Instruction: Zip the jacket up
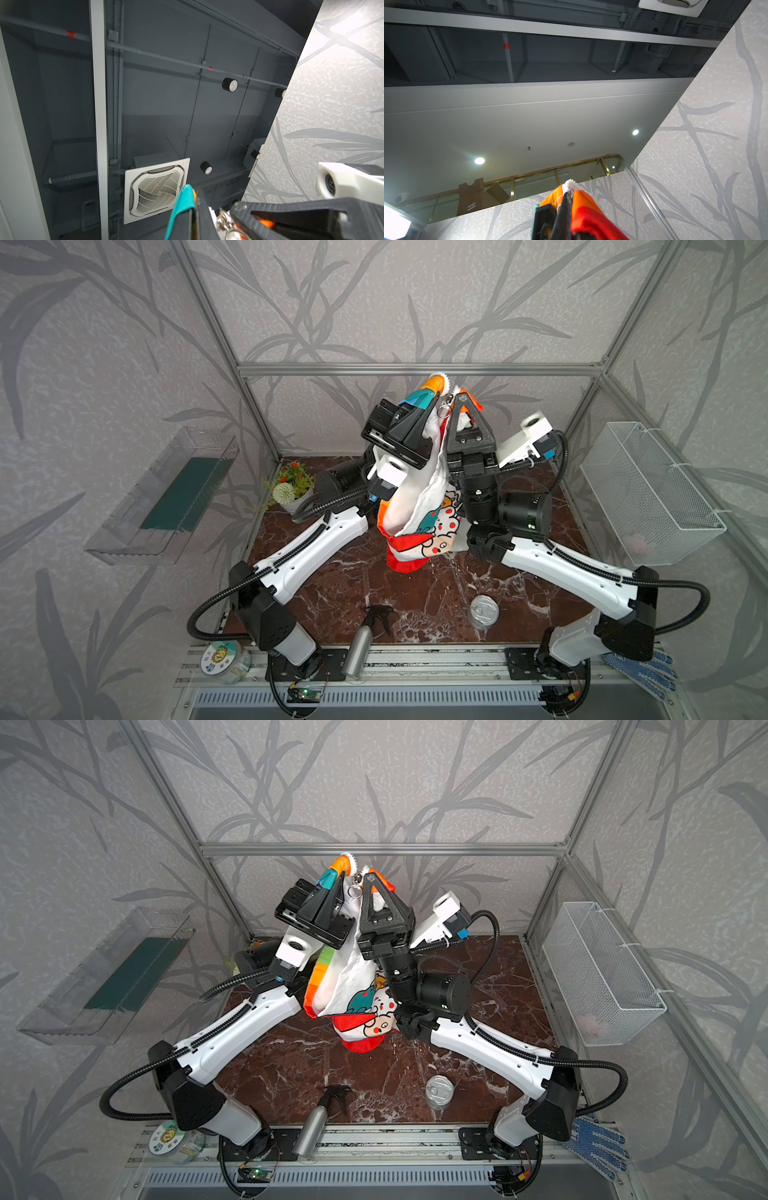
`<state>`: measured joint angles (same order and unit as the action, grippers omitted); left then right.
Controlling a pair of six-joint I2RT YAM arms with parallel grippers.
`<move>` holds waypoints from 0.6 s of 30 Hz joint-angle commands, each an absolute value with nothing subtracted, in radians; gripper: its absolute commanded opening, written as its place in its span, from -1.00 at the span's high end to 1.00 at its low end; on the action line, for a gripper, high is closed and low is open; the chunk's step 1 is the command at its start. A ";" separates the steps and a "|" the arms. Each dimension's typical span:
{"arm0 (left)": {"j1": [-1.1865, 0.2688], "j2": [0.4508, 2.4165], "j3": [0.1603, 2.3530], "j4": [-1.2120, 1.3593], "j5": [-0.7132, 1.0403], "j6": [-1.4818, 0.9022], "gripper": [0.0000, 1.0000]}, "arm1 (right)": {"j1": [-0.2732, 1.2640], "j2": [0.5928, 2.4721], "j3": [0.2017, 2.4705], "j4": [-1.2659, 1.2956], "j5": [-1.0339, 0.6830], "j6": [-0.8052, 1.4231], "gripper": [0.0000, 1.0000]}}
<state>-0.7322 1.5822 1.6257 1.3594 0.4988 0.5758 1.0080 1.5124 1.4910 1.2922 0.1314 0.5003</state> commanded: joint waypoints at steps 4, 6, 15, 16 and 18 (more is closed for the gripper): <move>-0.737 1.576 1.655 1.417 0.508 0.602 1.00 | 1.015 1.507 1.496 1.344 0.140 0.501 1.00; -0.738 1.577 1.656 1.416 0.505 0.604 1.00 | 1.015 1.508 1.495 1.344 0.141 0.499 1.00; -0.738 1.580 1.674 1.416 0.516 0.597 1.00 | 1.015 1.507 1.485 1.350 0.150 0.503 1.00; -0.739 1.579 1.671 1.416 0.517 0.595 1.00 | 1.015 1.508 1.486 1.348 0.148 0.503 1.00; -0.739 1.578 1.669 1.416 0.514 0.593 1.00 | 1.015 1.510 1.491 1.346 0.146 0.504 1.00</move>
